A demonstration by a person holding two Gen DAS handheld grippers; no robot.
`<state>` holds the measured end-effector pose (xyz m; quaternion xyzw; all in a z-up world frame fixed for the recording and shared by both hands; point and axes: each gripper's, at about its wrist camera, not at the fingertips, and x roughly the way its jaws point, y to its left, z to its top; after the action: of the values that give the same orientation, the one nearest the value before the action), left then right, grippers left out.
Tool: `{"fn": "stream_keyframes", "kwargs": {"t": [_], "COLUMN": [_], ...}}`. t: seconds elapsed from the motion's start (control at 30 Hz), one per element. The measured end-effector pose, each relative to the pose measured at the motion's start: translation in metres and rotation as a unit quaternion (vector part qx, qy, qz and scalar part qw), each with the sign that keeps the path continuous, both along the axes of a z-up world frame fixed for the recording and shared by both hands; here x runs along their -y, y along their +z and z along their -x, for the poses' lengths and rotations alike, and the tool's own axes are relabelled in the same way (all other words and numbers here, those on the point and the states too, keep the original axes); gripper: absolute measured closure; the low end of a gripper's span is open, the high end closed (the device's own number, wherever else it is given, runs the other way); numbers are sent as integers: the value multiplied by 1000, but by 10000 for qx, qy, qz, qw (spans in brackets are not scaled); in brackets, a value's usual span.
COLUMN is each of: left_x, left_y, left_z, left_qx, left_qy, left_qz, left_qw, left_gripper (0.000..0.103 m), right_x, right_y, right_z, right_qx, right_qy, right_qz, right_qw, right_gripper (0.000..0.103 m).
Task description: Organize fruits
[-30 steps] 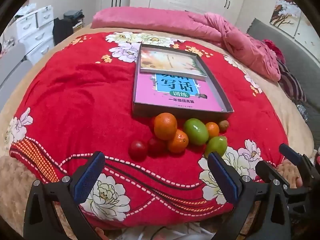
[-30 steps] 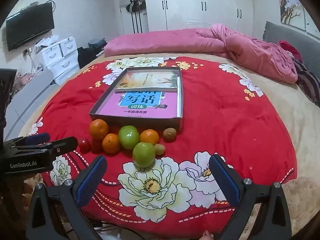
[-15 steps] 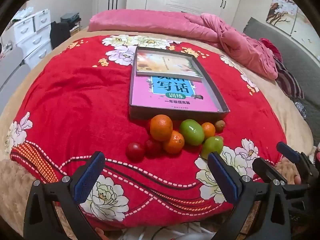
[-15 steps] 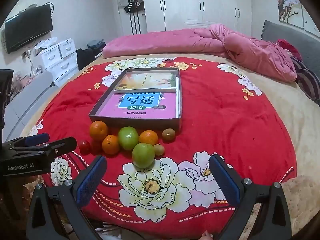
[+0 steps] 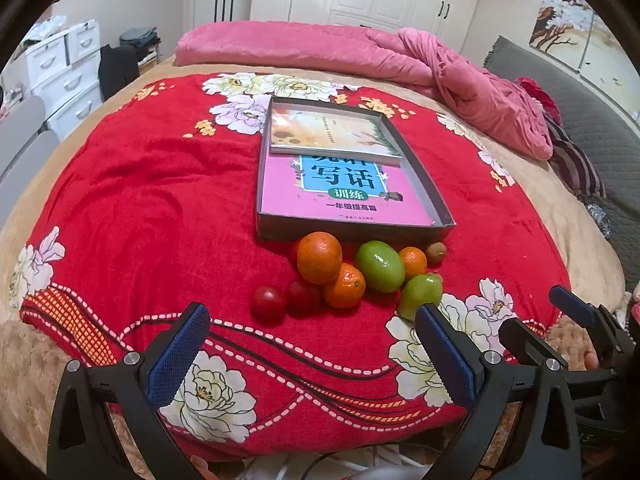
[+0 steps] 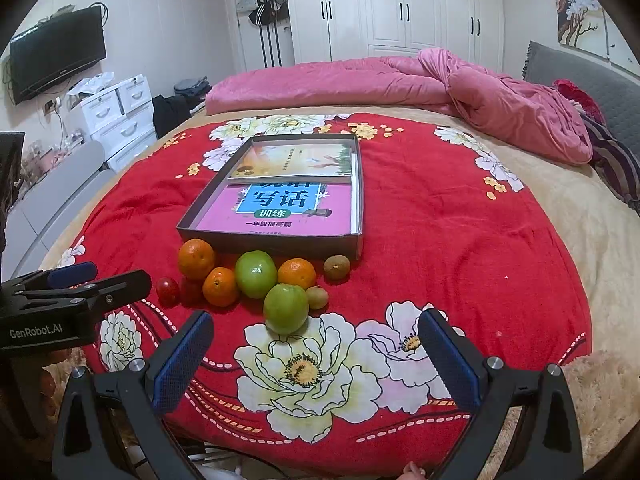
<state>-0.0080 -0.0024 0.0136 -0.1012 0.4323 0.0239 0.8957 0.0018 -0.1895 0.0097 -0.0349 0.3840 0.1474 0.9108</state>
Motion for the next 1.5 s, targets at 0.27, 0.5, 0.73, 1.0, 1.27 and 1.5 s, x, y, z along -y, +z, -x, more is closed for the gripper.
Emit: {"fn": "stream_keyframes", "kwargs": {"t": [0.27,0.5,0.73,1.0,1.27,1.5], "left_x": [0,0,1,1,0,-1], "left_y": [2,3,4,4,6,6], "left_z": [0,0,0,1,1,1], "left_qx": [12,32,53,65,98,114], "left_qy": [-26,-52,-78,-86,-83,-68], "left_qz": [4,-7,-10,-4,7,5], "left_qw": [10000,10000,10000,9999,9999,9999], "left_gripper": [1,1,1,1,1,1], "right_x": [0,2,1,0,0,-1], "right_y": [0,-1,-2,-2,-2,-2], "right_z": [0,1,1,0,0,0], "right_qx": [-7,-20,-25,-38,-23,-27], "right_qy": [0,-28,-29,-50,-32,-31], "right_qz": [9,24,54,63,85,93], "right_qw": [10000,10000,10000,10000,10000,9999], "right_gripper": [0,0,0,0,0,0]}}
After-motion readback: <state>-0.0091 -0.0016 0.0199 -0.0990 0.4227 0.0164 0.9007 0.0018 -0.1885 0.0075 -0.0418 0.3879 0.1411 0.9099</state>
